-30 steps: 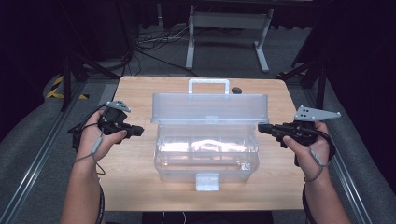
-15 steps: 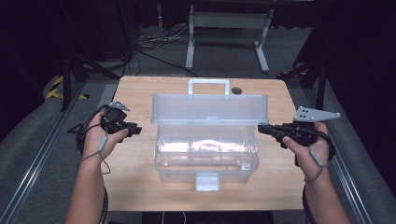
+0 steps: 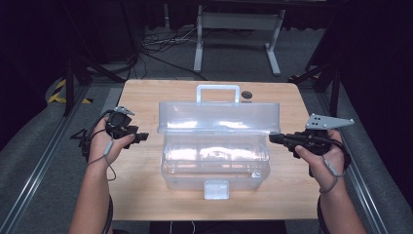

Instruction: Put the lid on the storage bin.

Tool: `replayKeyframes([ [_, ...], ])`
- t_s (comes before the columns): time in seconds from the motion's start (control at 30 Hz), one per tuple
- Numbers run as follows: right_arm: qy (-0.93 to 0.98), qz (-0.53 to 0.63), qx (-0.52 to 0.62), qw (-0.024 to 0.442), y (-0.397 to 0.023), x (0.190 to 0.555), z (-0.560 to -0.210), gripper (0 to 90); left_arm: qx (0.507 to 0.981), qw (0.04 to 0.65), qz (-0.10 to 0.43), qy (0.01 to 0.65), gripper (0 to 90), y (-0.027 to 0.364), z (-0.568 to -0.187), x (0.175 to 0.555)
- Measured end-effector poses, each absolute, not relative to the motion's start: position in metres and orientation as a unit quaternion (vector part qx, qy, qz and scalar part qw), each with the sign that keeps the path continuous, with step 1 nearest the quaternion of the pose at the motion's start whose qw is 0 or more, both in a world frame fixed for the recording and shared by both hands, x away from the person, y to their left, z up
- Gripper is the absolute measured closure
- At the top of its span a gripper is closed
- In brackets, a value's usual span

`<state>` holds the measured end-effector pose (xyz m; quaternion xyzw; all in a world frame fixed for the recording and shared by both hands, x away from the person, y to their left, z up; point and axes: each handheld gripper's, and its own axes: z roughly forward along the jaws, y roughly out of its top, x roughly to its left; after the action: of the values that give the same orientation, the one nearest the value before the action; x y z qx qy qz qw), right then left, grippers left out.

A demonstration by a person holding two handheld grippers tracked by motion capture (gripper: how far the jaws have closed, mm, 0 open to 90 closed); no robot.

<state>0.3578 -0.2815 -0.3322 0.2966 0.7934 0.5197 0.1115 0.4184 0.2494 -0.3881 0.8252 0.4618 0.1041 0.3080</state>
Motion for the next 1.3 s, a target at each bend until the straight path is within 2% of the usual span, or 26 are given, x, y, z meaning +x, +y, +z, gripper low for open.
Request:
replayKeyframes([
  [0.43,0.81,0.494,0.303,0.093,-0.281,0.351,-0.336,90.0,0.827,0.301,0.086,0.467,37.1,0.25,-0.397,0.427],
  [1.3,0.853,0.421,0.304,0.057,-0.277,0.344,-0.342,90.0,0.837,0.272,0.071,0.47,36.1,0.257,-0.411,0.432],
])
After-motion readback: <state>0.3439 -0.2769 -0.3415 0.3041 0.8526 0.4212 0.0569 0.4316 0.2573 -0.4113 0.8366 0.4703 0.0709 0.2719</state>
